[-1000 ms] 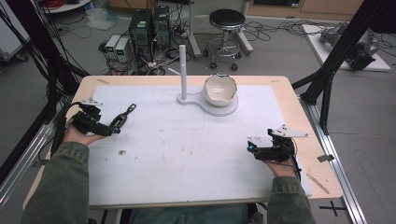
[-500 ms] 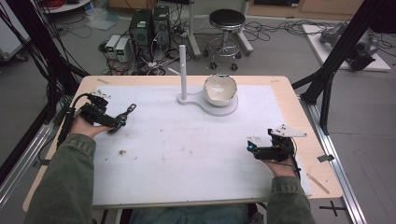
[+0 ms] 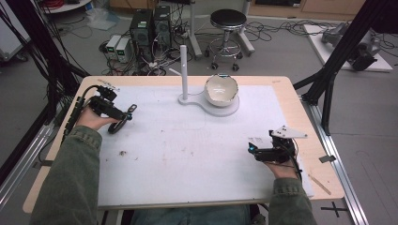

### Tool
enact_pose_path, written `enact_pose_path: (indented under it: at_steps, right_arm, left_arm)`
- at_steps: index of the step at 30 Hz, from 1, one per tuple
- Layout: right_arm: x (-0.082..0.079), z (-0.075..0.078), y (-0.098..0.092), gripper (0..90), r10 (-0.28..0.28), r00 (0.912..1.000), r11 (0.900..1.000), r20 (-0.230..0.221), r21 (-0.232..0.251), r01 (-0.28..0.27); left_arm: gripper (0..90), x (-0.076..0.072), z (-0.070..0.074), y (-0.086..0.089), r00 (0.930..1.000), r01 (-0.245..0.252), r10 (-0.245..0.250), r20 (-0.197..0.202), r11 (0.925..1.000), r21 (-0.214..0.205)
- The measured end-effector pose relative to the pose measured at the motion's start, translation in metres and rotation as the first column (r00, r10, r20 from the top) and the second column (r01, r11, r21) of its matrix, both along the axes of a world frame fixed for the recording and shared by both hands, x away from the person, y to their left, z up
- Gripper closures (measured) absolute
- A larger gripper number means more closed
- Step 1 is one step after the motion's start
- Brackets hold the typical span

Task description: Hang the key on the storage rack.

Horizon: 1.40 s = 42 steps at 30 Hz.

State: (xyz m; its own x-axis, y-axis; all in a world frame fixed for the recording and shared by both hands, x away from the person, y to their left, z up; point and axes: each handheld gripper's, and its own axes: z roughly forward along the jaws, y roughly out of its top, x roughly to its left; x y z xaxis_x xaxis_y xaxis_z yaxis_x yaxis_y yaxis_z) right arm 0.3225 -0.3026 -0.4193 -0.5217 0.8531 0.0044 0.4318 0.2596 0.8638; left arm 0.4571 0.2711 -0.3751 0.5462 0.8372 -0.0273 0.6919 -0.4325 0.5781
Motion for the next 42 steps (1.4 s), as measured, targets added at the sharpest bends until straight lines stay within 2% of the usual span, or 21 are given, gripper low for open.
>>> enact_pose_path:
  at_steps: [8,11,15,19,21,26,28,32,35,38,42]
  right_arm:
    - [0.0,0.0,0.0,0.6,-0.004,1.0,1.0,-0.003,-0.007,0.004]
    - [0.001,0.0,0.0,0.6,-0.002,1.0,0.9999,0.0,-0.015,0.002]
    - [0.001,0.0,0.0,0.5,-0.003,1.0,0.9998,0.0,-0.021,0.003]
    - [0.001,0.0,0.001,0.5,-0.003,1.0,0.9998,-0.004,-0.022,0.003]
    - [0.001,0.0,0.001,0.6,-0.002,1.0,0.9996,-0.005,-0.028,0.001]
    - [0.002,0.0,0.001,0.6,0.001,1.0,0.9995,-0.001,-0.032,-0.001]
    - [0.002,0.0,0.001,0.6,0.002,1.0,0.9995,-0.003,-0.033,-0.002]
    - [0.001,0.0,0.001,0.6,-0.002,1.0,0.9993,-0.005,-0.038,0.002]
    - [0.0,0.0,0.002,0.6,-0.005,1.0,0.9987,-0.004,-0.05,0.004]
    - [0.0,0.0,0.001,0.6,-0.002,1.0,0.9984,-0.004,-0.056,0.002]
    - [-0.001,-0.001,0.001,0.6,-0.007,1.0,0.9986,-0.007,-0.053,0.006]
  left_arm:
    - [4.7,0.015,-0.009,0.006,0.9984,-0.037,0.036,-0.043,0.9993,-0.006]
    - [5.9,0.018,-0.016,0.004,0.997,-0.04,0.041,-0.065,0.999,0.018]
    - [6.8,0.022,-0.021,-0.001,0.9975,-0.041,0.042,-0.057,0.999,0.019]
    - [10.1,0.029,-0.026,-0.002,0.9933,-0.067,0.072,-0.09,0.9964,0.051]
    - [12.2,0.031,-0.027,-0.005,0.9934,-0.08,0.086,-0.076,0.9941,0.073]
    - [21.9,0.035,-0.028,-0.011,0.9944,-0.077,0.085,-0.063,0.991,0.11]
    - [22.1,0.036,-0.03,-0.015,0.9953,-0.077,0.083,-0.05,0.9898,0.12]
    - [24.6,0.037,-0.037,-0.019,0.9954,-0.069,0.079,-0.054,0.9857,0.154]
    - [29.2,0.038,-0.038,-0.019,0.9948,-0.077,0.086,-0.055,0.9858,0.149]
    - [36.3,0.039,-0.037,-0.018,0.994,-0.092,0.099,-0.047,0.9877,0.126]
    - [44.2,0.04,-0.038,-0.014,0.9911,-0.103,0.111,-0.073,0.9882,0.113]
